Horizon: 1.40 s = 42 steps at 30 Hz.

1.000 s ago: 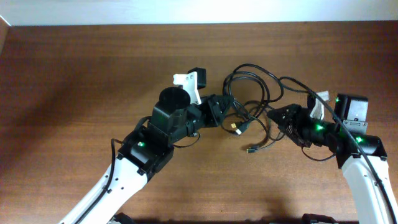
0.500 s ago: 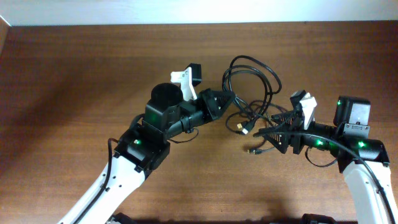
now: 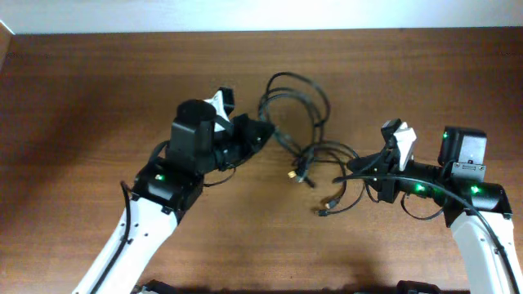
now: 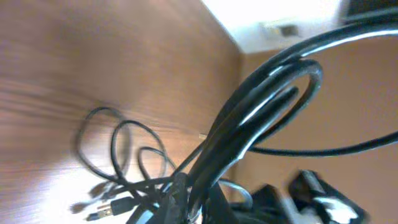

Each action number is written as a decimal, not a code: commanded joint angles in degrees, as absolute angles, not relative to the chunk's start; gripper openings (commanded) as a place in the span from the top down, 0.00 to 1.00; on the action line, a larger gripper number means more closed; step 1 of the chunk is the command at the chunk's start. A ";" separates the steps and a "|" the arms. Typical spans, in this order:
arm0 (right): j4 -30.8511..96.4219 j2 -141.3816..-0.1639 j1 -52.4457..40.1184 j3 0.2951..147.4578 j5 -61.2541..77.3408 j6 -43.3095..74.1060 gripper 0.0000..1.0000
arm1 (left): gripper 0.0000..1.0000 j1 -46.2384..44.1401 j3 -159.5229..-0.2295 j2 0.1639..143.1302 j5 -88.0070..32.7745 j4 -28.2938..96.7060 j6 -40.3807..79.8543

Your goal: Untangle cables

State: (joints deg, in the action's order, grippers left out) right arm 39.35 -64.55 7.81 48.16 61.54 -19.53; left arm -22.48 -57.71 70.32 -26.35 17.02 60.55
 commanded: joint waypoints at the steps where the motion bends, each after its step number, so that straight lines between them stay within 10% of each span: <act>1: 35.05 -63.61 7.57 48.88 62.76 -11.09 0.96 | 1.00 -20.93 -58.17 69.41 -19.40 24.16 53.93; 14: 26.33 -63.61 7.57 48.88 46.19 19.20 0.96 | 1.00 -20.80 -58.17 69.41 12.08 44.64 65.65; 22: 29.41 -63.72 7.57 48.86 45.58 19.14 0.95 | 0.92 -20.75 -58.17 69.41 -4.73 29.17 80.55; 25: 31.16 -63.72 7.57 48.86 42.76 19.14 0.96 | 0.69 -20.75 -58.17 69.41 -9.58 18.28 61.87; 27: 31.81 -63.72 7.57 48.86 42.78 18.92 0.96 | 0.01 -20.18 -58.17 69.41 -7.03 17.23 59.44; 33: 32.75 -63.72 7.57 48.86 42.76 18.90 0.95 | 0.01 -15.70 -58.17 69.41 -0.60 31.40 59.44; 36: 33.95 -63.72 7.57 48.86 42.76 18.90 0.27 | 0.01 -15.68 -58.17 69.41 0.03 39.44 58.63; 42: 40.05 -63.72 7.57 48.86 36.53 18.92 0.04 | 0.01 -15.75 -58.17 69.41 -2.33 41.65 39.86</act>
